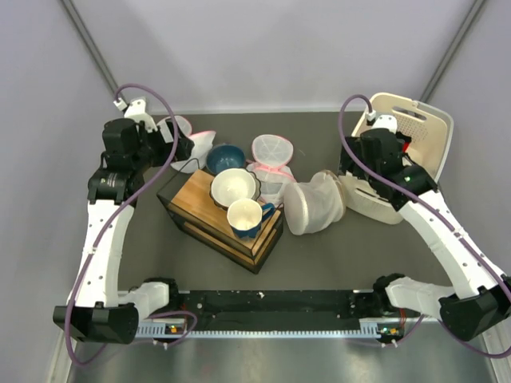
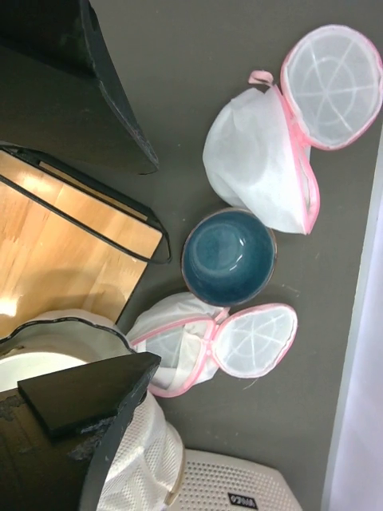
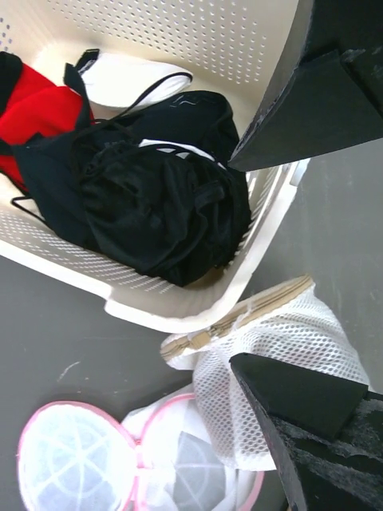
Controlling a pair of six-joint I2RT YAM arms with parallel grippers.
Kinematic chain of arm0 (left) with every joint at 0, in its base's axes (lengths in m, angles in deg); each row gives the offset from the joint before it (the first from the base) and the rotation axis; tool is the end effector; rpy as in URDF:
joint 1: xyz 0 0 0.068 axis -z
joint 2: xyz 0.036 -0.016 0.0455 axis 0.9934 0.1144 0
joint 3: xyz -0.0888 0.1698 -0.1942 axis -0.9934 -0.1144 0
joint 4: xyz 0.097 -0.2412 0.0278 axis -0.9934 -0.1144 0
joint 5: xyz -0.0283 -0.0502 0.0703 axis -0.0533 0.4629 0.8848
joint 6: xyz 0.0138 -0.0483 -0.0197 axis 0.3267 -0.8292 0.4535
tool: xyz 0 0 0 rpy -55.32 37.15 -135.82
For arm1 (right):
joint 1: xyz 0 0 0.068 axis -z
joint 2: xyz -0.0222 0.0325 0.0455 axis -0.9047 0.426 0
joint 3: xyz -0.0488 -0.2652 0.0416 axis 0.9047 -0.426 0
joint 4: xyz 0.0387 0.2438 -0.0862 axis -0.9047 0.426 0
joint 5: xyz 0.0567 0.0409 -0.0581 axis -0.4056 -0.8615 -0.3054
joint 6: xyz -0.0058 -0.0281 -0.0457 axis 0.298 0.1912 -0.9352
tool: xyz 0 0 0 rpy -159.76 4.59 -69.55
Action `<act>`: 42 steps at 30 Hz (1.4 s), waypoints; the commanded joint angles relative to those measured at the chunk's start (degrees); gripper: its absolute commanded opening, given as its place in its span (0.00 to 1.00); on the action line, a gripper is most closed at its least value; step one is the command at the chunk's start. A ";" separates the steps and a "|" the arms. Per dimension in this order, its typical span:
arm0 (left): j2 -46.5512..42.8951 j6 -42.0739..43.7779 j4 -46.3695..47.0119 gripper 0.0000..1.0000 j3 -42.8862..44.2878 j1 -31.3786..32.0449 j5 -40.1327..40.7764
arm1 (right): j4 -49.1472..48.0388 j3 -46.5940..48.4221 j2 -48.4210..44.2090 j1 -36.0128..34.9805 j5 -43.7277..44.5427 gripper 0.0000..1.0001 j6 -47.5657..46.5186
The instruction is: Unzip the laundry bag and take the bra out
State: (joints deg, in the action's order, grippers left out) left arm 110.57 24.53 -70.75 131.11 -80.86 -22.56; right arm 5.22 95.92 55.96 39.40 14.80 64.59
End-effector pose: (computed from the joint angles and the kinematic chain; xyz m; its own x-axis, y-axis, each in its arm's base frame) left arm 0.2265 -0.0159 0.4215 -0.4197 -0.2521 -0.8720 0.0812 0.9464 -0.3127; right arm 0.2141 0.0846 0.3744 -0.5462 0.0499 -0.8362 0.0978 0.9952 -0.0045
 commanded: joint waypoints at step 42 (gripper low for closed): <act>10.89 3.09 6.90 0.99 9.38 27.05 7.87 | -21.88 -29.20 -10.97 -9.42 -0.26 0.71 9.29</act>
State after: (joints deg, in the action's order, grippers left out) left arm 122.52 28.50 -66.29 138.06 -53.89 -16.16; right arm -10.65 67.81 42.93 30.44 9.93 74.07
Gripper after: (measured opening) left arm 0.990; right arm 0.730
